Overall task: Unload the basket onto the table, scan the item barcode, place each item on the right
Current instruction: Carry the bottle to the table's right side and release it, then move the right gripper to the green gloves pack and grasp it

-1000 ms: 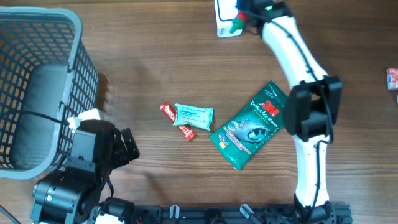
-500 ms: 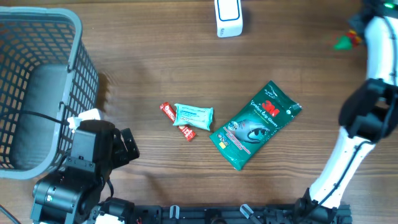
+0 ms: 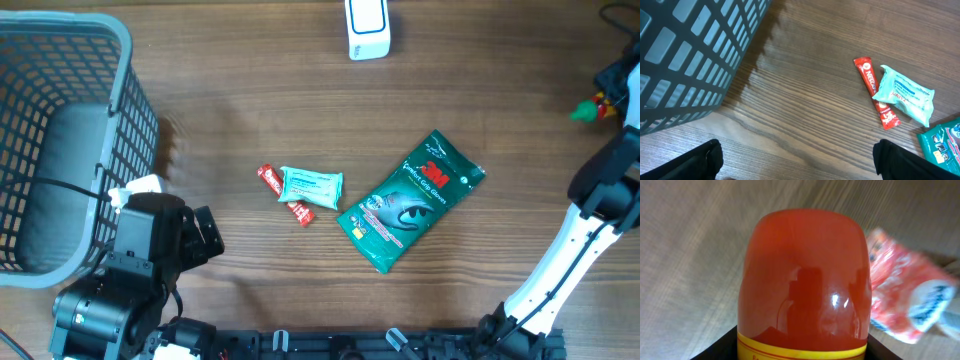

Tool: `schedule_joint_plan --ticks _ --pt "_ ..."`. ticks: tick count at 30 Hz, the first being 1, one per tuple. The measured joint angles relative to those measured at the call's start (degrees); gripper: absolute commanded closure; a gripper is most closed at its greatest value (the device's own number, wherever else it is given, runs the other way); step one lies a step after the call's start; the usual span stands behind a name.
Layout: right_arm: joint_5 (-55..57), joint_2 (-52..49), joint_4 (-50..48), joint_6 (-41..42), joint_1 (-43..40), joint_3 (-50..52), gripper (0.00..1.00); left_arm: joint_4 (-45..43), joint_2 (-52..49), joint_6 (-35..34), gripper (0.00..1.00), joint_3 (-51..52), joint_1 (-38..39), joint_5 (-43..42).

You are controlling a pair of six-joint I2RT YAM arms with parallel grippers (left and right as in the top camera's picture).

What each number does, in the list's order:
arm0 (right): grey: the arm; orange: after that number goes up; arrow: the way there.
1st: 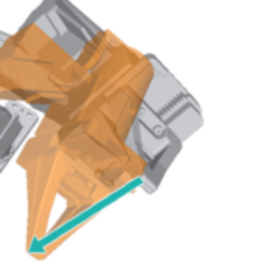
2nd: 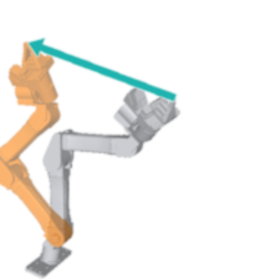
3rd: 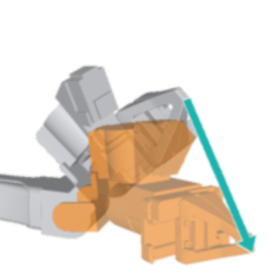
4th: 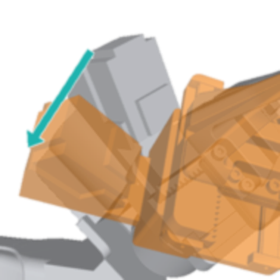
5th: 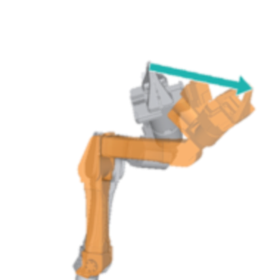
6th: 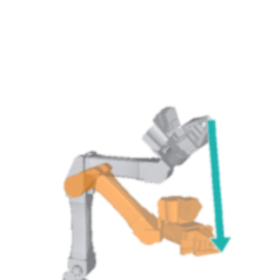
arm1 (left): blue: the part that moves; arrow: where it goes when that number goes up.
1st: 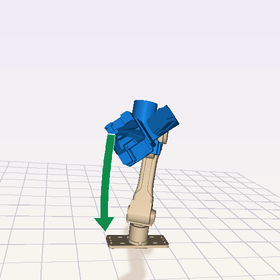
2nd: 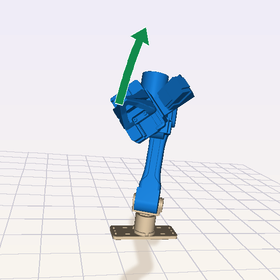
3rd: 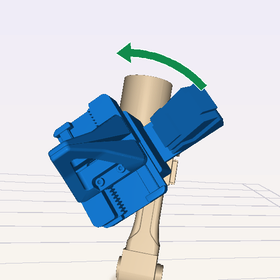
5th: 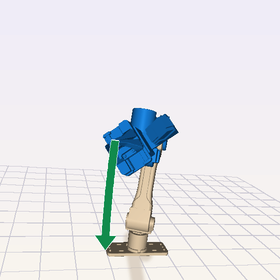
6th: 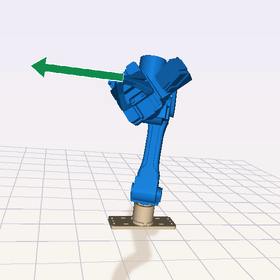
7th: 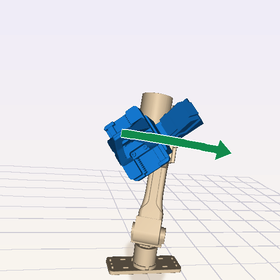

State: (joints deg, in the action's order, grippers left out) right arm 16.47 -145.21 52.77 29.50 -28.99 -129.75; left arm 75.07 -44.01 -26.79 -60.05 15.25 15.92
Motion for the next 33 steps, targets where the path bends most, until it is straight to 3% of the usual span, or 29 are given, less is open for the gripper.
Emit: schedule_joint_plan --ticks 4,8,11,19,27,33 --pt "-0.7 -0.3 -0.7 -0.3 0.1 0.1 0.57 0.0 0.0 0.0 0.0 0.0 0.0 0.0" --pt "-0.8 -0.3 0.5 -0.4 0.0 0.1 0.21 0.0 0.0 0.0 0.0 0.0 0.0 0.0" --pt "-0.6 -0.3 1.6 -1.0 0.0 0.1 0.01 0.0 0.0 0.0 0.0 0.0 0.0 0.0" --pt "-1.0 4.8 6.2 2.5 -1.4 0.1 0.01 0.0 0.0 0.0 0.0 0.0 0.0 0.0" --pt "-6.2 27.3 11.4 8.7 -2.3 -0.1 0.01 0.0 0.0 0.0 0.0 0.0 0.0 0.0" --pt "-13.9 39.3 24.5 15.9 3.2 -1.0 0.01 0.0 0.0 0.0 0.0 0.0 0.0 0.0"
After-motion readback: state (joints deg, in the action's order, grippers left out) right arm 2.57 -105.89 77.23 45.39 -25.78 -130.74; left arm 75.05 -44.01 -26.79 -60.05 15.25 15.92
